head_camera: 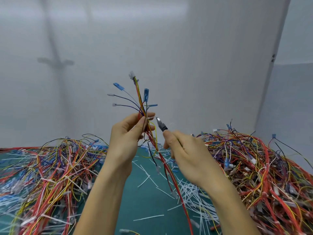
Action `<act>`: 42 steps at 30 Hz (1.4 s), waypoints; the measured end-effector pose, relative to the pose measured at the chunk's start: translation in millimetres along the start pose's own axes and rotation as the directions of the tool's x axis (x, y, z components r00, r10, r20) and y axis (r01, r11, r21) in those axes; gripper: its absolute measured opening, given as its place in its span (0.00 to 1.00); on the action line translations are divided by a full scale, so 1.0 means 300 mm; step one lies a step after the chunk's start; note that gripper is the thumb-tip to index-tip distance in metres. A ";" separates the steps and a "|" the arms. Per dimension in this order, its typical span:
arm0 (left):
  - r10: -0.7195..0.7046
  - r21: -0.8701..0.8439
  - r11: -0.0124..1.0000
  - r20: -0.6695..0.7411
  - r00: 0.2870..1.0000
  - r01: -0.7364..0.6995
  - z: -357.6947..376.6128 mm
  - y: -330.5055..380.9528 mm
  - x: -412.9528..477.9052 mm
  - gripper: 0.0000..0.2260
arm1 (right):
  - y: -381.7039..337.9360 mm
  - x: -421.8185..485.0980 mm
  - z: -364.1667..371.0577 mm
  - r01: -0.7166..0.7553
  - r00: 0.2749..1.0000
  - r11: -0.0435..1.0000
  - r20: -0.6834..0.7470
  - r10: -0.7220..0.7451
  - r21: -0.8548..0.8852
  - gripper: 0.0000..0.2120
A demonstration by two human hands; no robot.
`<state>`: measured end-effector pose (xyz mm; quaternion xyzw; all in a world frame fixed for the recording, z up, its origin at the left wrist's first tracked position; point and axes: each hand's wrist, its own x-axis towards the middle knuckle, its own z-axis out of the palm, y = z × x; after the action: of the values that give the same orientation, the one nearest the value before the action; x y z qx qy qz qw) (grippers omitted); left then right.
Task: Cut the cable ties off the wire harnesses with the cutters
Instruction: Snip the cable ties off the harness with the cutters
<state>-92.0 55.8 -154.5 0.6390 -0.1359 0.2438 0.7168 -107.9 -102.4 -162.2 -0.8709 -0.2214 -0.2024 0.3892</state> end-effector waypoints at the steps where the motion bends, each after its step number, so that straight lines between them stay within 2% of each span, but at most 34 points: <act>1: -0.015 -0.013 1.000 0.006 1.000 0.015 0.000 -0.001 0.002 0.09 | 0.001 0.000 0.005 -0.014 1.000 1.000 0.005 0.014 -0.004 0.35; 6: -0.050 -0.047 0.998 0.024 0.998 0.052 0.010 0.000 -0.004 0.10 | -0.002 0.002 0.010 -0.066 0.998 0.998 -0.011 0.066 0.015 0.36; 19: -0.036 -0.140 0.990 -0.013 0.999 0.034 0.061 -0.003 -0.016 0.09 | -0.019 -0.001 0.021 -0.043 0.994 0.998 -0.098 0.038 -0.051 0.31; 29: -0.043 -0.184 0.982 -0.018 0.999 0.039 0.052 0.001 -0.015 0.09 | -0.020 -0.004 0.009 -0.065 0.996 0.997 -0.067 0.062 -0.042 0.30; 32: -0.046 -0.174 0.984 -0.021 0.999 0.042 0.053 -0.001 -0.016 0.09 | -0.022 -0.004 0.008 -0.065 0.996 0.997 -0.061 0.062 -0.038 0.28; 42: -0.019 -0.118 0.993 0.000 1.000 0.019 0.060 0.000 -0.020 0.08 | -0.019 -0.003 0.011 -0.062 0.994 0.998 -0.088 0.060 -0.029 0.30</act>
<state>-95.1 37.1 -154.9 0.5967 -0.1436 0.2286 0.7557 -111.1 -96.8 -161.3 -0.8736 -0.1743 -0.2317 0.3907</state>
